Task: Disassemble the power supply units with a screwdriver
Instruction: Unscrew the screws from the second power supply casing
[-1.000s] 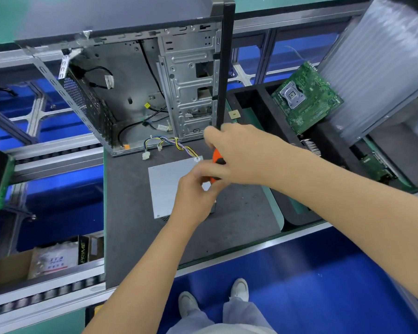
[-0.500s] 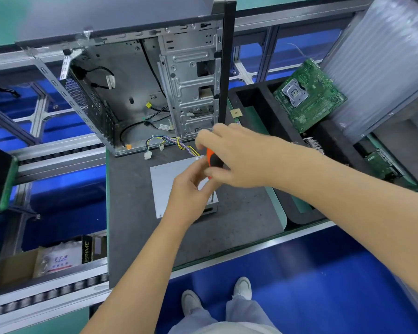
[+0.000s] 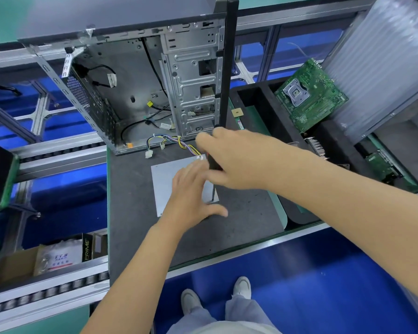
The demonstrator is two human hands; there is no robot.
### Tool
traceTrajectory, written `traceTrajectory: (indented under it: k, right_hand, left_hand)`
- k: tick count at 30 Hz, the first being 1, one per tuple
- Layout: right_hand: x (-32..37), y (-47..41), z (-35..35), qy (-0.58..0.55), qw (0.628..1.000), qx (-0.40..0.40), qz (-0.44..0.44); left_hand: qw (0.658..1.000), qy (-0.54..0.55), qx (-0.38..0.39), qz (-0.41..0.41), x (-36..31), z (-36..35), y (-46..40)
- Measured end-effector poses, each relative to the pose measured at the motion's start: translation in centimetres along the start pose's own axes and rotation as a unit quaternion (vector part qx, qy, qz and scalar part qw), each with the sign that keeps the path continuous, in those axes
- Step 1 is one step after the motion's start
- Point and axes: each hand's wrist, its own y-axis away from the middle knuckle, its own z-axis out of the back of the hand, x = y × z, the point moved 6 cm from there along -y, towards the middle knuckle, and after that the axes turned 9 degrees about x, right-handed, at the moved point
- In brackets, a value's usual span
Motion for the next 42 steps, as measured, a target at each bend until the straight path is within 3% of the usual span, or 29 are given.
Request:
traceTrajectory:
  k: [2,3,7,9,11,14,17,18,20,23,27,30,32,35,39,42]
  right_hand:
    - [-0.7,-0.2,0.5,0.075,0.995,-0.010,-0.060]
    - [-0.8,-0.3,0.4,0.081,0.996,-0.016,-0.046]
    - [-0.5,-0.3,0.4,-0.078,0.994,-0.022,0.066]
    - [-1.1,-0.8,0.4,-0.063,0.998,-0.015,0.009]
    - [-1.8,-2.0,0.7,0.010,0.999,-0.022,-0.040]
    - [-1.7,-3.4,1.1,-0.059,0.997,-0.031,0.024]
    - [-2.0,-4.1,1.3,-0.059,0.998,-0.026,-0.022]
    - [-2.3,-4.5,1.5,-0.010,0.998,-0.027,-0.052]
    - [-2.1,-5.1,1.4,0.031,0.999,-0.034,-0.027]
    - [-2.1,-4.9,1.5,-0.097,0.995,0.002,0.025]
    - [-2.5,-5.1,2.1,0.055,0.997,0.023,-0.045]
    - [-1.8,-5.0,2.0,-0.029,0.999,0.036,0.010]
    - [-1.9,-4.8,1.6,-0.070,0.997,0.043,0.003]
    - [-2.4,-5.3,1.8,0.023,0.998,-0.002,-0.062]
    - [-1.7,-5.1,1.5,-0.059,0.998,0.011,0.022]
    - [-2.1,-5.0,1.8,0.003,0.999,-0.018,-0.039]
  left_hand:
    - [0.981,-0.180,0.063,0.036,2.5,-2.2,1.0]
    - [0.968,-0.236,0.070,0.043,3.2,-2.9,1.4]
    - [0.946,-0.323,0.023,-0.001,3.9,-3.9,1.2]
    - [0.946,-0.322,0.034,0.014,4.7,-3.5,0.0]
    - [0.954,-0.291,0.056,0.036,6.0,-2.8,-1.4]
    - [0.970,-0.214,0.104,0.043,7.3,-1.1,-2.9]
    - [0.995,0.044,0.038,0.075,6.0,1.5,-2.8]
    - [0.988,0.133,0.004,0.076,5.1,2.2,-2.8]
    - [0.966,0.252,-0.034,0.038,2.9,2.9,-3.1]
    - [0.942,0.324,-0.081,0.018,1.0,4.0,-3.2]
    - [0.932,0.345,-0.114,0.002,0.0,4.8,-3.6]
    - [0.924,0.376,-0.066,-0.002,0.3,4.5,-3.5]
    - [0.938,0.338,-0.083,0.001,0.4,4.7,-3.5]
    - [0.943,0.301,-0.138,0.021,0.3,5.5,-3.8]
    - [0.945,0.317,-0.083,-0.009,-0.3,5.0,-3.3]
    - [0.953,0.276,-0.128,0.013,-0.2,5.2,-3.7]
